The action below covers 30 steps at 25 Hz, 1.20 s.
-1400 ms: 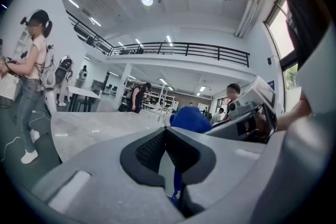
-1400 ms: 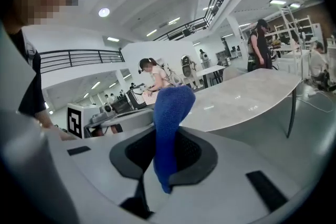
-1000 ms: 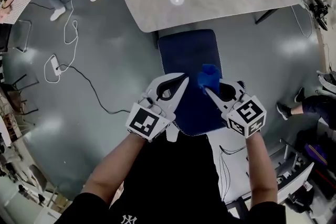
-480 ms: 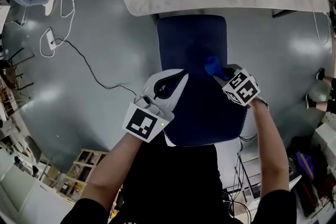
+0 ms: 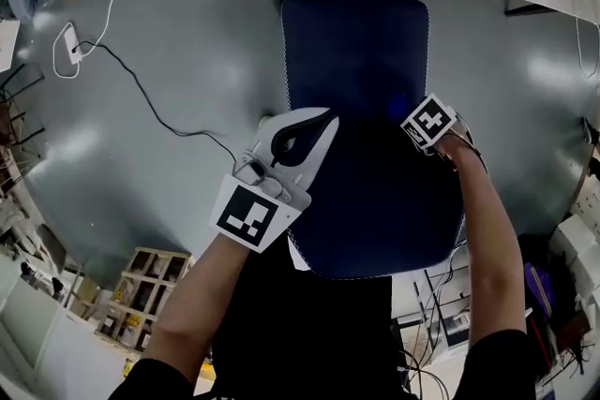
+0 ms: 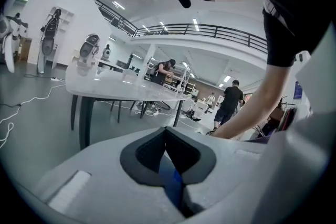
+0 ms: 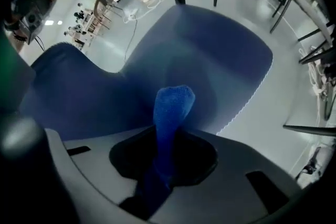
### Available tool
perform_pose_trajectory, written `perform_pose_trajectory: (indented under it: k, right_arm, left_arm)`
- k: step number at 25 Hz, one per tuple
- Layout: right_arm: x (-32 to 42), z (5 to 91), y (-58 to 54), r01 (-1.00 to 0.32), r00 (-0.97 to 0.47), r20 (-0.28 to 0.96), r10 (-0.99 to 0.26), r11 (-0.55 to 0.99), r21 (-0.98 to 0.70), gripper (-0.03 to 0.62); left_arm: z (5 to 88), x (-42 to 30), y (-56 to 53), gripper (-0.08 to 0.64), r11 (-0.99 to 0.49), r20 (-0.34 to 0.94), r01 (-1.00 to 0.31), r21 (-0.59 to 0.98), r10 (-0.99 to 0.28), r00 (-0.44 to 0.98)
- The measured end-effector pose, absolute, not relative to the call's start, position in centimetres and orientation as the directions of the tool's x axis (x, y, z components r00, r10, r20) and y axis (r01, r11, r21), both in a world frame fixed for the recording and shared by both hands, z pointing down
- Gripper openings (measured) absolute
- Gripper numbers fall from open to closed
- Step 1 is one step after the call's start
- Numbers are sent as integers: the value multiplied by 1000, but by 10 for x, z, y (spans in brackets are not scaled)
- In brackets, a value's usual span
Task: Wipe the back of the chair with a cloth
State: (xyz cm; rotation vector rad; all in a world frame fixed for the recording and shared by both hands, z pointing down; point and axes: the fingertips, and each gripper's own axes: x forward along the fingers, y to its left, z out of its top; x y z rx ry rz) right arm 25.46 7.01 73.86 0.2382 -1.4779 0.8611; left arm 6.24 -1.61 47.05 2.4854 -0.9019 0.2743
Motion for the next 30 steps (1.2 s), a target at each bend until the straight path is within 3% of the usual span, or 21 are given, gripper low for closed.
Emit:
perform_pose_trajectory:
  k: [3, 7, 14, 22, 30]
  right_arm:
    - [275, 757, 74, -601, 13, 924, 382, 741, -298, 83]
    - [288, 774, 102, -603, 114, 853, 510, 718, -348, 83]
    - [256, 778, 131, -745, -82, 705, 705, 426, -512, 83]
    - [180, 772, 141, -731, -226, 641, 734, 307, -609, 83]
    - [104, 762, 153, -676, -302, 621, 723, 296, -674, 83]
  left_arm:
    - [479, 55, -20, 8, -658, 346, -655, 373, -556, 756]
    - [486, 45, -21, 8, -649, 358, -663, 372, -558, 748]
    - [501, 29, -18, 8, -634, 370, -672, 383, -562, 740]
    - [513, 11, -17, 8, -607, 351, -679, 413, -581, 734]
    - [525, -18, -6, 8, -563, 366, -699, 440, -599, 712]
